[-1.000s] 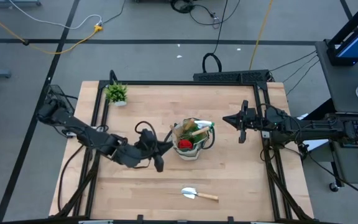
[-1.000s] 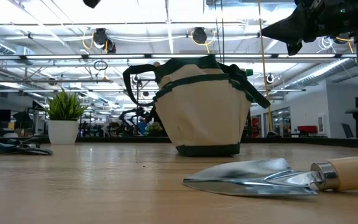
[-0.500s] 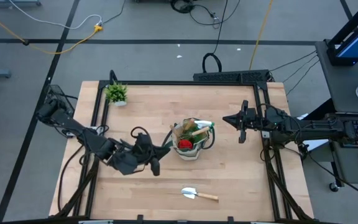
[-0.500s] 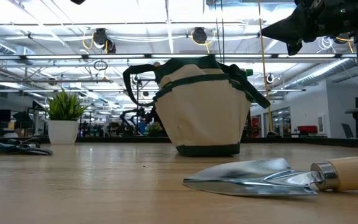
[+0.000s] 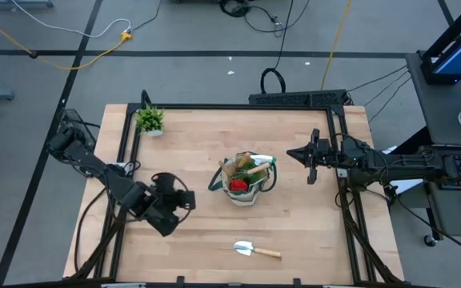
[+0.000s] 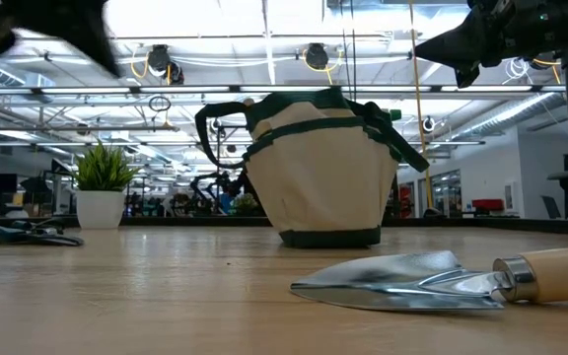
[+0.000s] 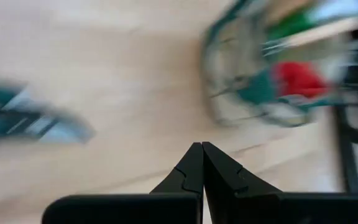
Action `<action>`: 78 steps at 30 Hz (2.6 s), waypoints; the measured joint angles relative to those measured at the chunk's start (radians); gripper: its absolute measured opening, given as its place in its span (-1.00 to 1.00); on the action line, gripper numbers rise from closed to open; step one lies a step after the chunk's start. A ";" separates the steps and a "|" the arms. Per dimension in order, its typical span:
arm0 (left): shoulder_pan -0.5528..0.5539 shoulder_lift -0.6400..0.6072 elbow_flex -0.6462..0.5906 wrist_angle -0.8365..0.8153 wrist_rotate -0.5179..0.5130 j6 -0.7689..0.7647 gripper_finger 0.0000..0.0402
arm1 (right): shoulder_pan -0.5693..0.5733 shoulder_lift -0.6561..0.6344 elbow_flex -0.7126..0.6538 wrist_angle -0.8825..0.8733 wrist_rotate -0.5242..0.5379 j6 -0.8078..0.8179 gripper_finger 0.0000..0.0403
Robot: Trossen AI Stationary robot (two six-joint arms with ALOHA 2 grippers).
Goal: Pick & Place Garden tools in Gardening bag
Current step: Put the green shear scissors into the light brown gardening bag
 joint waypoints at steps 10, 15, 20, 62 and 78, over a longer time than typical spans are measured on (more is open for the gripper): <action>-0.042 0.000 0.000 -0.301 0.364 -0.329 -0.99 | 0.000 0.000 0.000 0.000 0.000 -0.006 -1.00; -0.039 0.000 0.000 -0.407 0.513 -0.358 -0.98 | 0.000 0.000 0.000 0.000 0.000 -0.007 -1.00; -0.023 0.001 0.000 -0.486 0.568 -0.362 -0.98 | 0.000 0.000 0.000 0.000 0.000 -0.007 -1.00; 0.151 0.001 -0.361 -0.246 0.549 -0.391 0.07 | 0.000 0.000 0.000 0.000 0.000 0.000 -1.00; 0.215 0.001 -0.432 -0.170 0.521 -0.383 0.08 | 0.000 0.000 0.000 0.000 0.000 0.004 -1.00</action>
